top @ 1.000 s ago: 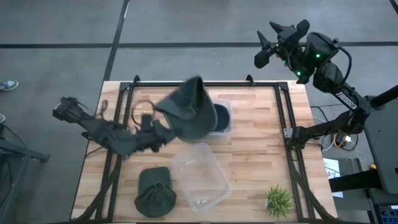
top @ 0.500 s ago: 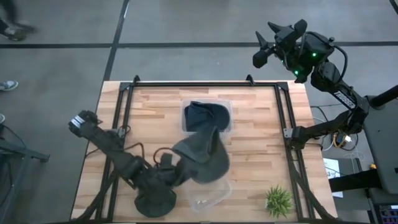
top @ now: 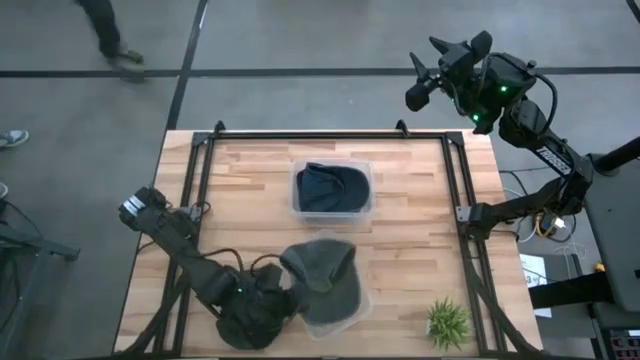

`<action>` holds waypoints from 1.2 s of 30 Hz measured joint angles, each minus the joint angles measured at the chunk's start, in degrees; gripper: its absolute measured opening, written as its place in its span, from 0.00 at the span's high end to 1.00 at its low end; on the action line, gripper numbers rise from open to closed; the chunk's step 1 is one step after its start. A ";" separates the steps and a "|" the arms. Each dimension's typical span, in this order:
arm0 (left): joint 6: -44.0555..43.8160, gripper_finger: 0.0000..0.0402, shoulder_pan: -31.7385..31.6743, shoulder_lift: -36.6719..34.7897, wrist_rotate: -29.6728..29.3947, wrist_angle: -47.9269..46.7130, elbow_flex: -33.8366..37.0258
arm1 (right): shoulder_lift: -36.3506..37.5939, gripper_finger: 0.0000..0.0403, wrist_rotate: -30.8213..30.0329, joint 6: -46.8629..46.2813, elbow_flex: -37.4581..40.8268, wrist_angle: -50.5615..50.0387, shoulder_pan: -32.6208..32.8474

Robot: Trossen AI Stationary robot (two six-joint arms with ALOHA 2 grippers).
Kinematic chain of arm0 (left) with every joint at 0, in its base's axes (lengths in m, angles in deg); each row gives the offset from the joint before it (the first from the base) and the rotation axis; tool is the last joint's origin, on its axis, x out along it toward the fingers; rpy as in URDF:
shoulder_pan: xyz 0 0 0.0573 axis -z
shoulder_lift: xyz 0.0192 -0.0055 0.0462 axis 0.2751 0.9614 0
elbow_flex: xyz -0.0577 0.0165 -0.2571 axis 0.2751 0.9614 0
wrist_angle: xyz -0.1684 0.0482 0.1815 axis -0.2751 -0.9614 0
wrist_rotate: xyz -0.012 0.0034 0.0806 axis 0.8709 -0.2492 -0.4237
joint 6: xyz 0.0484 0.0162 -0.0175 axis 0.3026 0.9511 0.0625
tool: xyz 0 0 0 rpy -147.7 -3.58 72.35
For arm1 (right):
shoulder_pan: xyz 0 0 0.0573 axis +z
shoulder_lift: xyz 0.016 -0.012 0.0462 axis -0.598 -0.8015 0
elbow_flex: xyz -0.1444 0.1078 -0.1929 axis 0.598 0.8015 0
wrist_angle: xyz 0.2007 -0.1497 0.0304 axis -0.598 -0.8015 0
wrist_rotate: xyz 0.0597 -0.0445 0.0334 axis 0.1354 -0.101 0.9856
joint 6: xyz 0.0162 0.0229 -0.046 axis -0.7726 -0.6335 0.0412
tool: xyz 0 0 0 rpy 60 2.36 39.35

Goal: Pick and place caps into container
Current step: Put the top gray cap into the bottom transparent container, then put the gray cap into the bottom transparent container

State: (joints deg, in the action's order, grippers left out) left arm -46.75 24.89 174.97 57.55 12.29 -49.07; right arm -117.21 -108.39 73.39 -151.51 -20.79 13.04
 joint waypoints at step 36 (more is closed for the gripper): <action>0.77 0.58 -0.19 -0.70 -2.77 -4.09 -0.89 | 0.13 0.44 6.46 -0.50 1.44 -3.44 0.04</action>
State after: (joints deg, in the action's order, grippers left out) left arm -45.99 24.69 174.28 54.79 8.20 -49.95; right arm -117.08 -101.94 72.89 -150.07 -24.23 13.09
